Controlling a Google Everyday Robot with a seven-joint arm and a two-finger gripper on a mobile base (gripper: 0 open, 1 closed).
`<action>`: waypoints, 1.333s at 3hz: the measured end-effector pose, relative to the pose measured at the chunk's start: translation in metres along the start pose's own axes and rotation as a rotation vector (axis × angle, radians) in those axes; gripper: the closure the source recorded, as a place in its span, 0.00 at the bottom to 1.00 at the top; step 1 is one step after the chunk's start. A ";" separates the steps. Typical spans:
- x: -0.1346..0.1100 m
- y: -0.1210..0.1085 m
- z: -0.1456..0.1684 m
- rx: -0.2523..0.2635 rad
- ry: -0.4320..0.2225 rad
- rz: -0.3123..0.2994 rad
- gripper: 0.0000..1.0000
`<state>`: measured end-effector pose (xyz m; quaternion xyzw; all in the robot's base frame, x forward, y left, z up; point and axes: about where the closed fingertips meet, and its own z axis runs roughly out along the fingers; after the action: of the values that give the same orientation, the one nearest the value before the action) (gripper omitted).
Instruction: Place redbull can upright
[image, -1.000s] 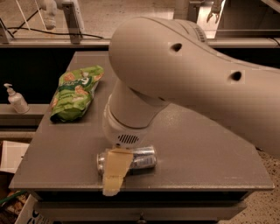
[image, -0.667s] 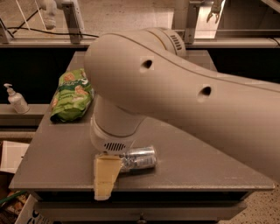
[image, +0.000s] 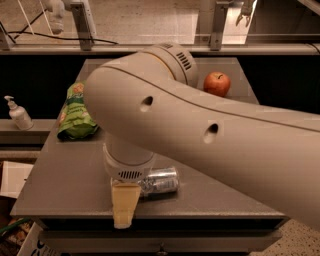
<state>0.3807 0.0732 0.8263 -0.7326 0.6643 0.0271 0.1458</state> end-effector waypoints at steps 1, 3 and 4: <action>0.011 -0.007 -0.003 0.022 0.019 0.006 0.20; 0.022 -0.010 -0.005 0.023 0.038 0.028 0.67; 0.026 -0.009 -0.006 0.016 0.054 0.037 0.90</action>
Offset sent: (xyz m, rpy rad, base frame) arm 0.0198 -0.0273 0.0027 -0.0307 -0.0251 -0.0478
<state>0.3920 0.0473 0.8271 -0.7194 0.6817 0.0047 0.1328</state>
